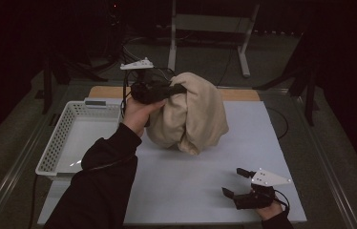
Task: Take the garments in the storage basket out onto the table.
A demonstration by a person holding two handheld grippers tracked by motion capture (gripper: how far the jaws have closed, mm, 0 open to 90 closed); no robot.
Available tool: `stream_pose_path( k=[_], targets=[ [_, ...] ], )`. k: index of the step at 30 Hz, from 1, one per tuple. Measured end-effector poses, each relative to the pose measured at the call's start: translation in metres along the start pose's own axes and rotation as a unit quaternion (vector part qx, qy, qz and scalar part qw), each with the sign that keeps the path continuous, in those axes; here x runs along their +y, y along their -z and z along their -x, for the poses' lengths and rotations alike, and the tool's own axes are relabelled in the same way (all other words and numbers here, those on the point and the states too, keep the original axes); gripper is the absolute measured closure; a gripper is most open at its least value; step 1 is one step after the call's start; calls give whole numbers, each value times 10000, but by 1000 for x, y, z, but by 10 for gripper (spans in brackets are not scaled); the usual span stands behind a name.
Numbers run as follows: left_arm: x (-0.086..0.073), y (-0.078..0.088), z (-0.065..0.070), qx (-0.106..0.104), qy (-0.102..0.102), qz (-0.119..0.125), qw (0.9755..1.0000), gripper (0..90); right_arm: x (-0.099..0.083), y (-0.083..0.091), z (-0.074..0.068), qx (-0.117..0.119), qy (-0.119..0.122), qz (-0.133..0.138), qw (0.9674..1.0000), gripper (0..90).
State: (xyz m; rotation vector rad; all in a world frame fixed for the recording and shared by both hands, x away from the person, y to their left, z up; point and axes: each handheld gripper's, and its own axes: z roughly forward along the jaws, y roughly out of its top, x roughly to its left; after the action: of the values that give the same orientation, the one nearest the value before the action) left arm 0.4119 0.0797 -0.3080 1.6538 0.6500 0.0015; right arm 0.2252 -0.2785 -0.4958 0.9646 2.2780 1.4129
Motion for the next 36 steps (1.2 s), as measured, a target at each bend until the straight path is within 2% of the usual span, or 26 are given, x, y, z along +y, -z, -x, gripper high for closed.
stream_pose_path(
  k=[8,11,14,18,21,23,26,28,29,30,32,36],
  targets=[
    [-6,-30,-5,93,161,-60,9998,719,0,2,1,7,-13,48,10000,92],
    [-6,-40,-3,182,92,-66,9998,716,0,2,1,-1,-12,59,10000,92],
    [-7,-49,-2,181,56,-107,9998,714,0,3,2,1,-15,65,10000,92],
    [-9,-56,-5,193,68,-227,9995,704,0,3,2,1,-21,82,10000,92],
    [-12,-64,-5,348,131,-370,9986,685,0,4,2,0,-24,91,10000,92],
    [-13,-68,-5,354,133,-450,9983,668,0,4,2,0,-24,91,10000,92],
    [-15,-74,-3,405,29,-582,9975,622,0,4,1,-1,-21,86,10000,92],
    [-15,-74,-3,385,69,-571,9976,561,0,4,1,-8,-16,78,10000,92],
    [-13,-75,-3,388,77,-662,9970,538,0,4,1,-5,-17,79,10000,92],
    [-13,-75,-2,369,76,-647,9972,495,0,4,1,-6,-12,76,10000,92],
    [-10,-69,-1,260,171,-368,9988,471,0,4,1,-2,2,72,10000,92],
    [-1,-59,5,341,93,-295,9989,359,-1,4,0,-5,-8,51,10000,92]
  ],
)
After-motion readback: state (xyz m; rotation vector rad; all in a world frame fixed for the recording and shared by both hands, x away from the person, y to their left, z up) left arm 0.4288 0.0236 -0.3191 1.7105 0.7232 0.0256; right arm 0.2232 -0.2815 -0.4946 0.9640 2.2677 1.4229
